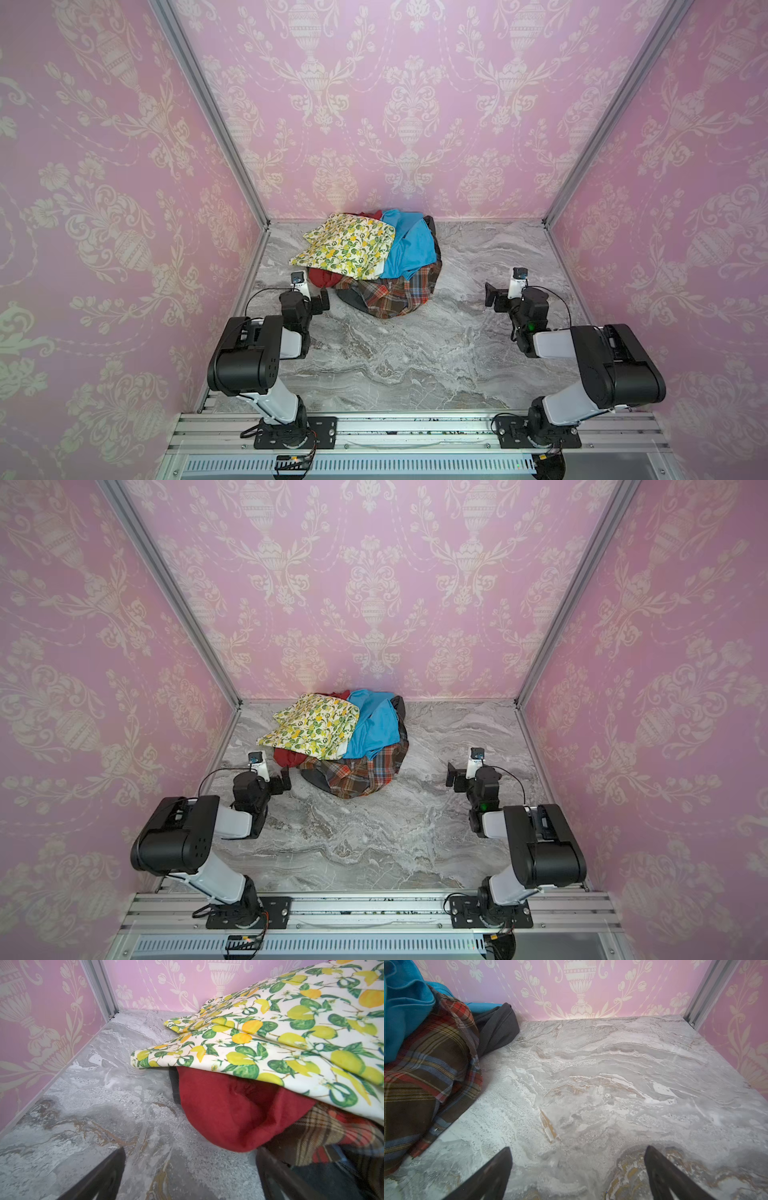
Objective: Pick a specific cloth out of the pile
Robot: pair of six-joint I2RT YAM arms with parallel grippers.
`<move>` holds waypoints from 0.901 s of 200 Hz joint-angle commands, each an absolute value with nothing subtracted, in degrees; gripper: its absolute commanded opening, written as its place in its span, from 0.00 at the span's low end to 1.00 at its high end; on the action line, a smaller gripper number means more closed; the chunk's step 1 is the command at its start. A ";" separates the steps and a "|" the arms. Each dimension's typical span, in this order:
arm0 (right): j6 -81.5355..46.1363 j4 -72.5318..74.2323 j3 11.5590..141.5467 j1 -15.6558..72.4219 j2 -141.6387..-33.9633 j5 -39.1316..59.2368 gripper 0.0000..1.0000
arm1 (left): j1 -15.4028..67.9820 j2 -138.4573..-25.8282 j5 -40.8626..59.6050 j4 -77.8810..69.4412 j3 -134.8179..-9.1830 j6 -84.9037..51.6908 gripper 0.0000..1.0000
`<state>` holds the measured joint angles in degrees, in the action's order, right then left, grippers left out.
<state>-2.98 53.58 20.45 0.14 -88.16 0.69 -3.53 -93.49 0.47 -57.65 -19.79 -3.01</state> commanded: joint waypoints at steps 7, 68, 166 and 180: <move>-2.79 53.96 20.92 0.00 -88.37 1.49 1.00 | -3.52 -93.68 2.14 -57.40 -20.58 -1.58 1.00; -2.73 53.96 20.90 0.00 -88.37 1.44 1.00 | -3.52 -93.67 2.19 -57.46 -20.65 -1.58 0.99; -2.81 53.71 20.97 0.00 -88.42 1.39 1.00 | -3.52 -93.78 -2.77 -58.61 -20.01 -2.99 0.99; -2.81 53.70 20.99 0.04 -88.48 1.32 1.00 | -3.52 -93.69 -2.80 -58.43 -20.13 -2.99 0.99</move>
<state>-2.98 53.58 20.45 0.14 -88.16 0.69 -3.53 -93.49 -0.43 -57.80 -19.79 -2.83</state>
